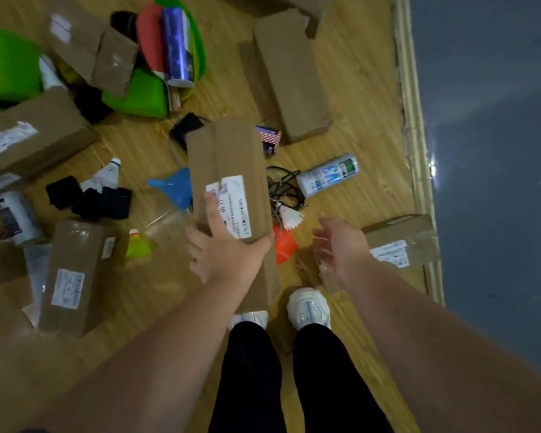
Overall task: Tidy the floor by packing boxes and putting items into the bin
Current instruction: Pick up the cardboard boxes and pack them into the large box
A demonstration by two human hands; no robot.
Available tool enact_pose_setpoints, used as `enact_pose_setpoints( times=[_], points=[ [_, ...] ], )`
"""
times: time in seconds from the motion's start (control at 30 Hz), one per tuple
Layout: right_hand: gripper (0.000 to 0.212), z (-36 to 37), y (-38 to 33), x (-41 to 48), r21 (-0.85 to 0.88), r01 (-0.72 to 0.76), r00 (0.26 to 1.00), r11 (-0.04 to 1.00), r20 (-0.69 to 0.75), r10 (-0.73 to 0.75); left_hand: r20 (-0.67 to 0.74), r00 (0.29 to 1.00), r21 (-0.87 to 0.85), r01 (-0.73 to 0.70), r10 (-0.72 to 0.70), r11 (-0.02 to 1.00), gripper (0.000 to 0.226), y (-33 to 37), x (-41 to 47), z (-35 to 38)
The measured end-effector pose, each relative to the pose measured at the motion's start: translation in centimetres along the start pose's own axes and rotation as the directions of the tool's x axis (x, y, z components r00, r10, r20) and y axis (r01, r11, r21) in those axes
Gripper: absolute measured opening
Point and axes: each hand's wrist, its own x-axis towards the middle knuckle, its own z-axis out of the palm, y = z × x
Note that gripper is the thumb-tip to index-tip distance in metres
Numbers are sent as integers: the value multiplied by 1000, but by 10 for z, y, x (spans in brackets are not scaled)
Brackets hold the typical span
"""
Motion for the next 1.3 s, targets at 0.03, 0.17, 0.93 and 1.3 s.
enact_pose_setpoints(
  times=[0.03,0.17,0.93,1.3],
  points=[
    [23,-10,4,10,-13,-12,998,1000,-63,11,11,997,30,-73,73,997,125,10,-1,7],
    [64,-33,27,52,-55,-3,959,998,-282,-13,64,958,129,-286,280,949,126,35,8,47],
    [118,-74,9,16,-68,-19,929,998,-371,-8,161,883,337,-468,440,817,119,111,6,16],
    [115,-225,-169,-390,-198,496,867,846,53,-496,176,832,109,-547,525,830,112,237,-235,-294]
  ],
)
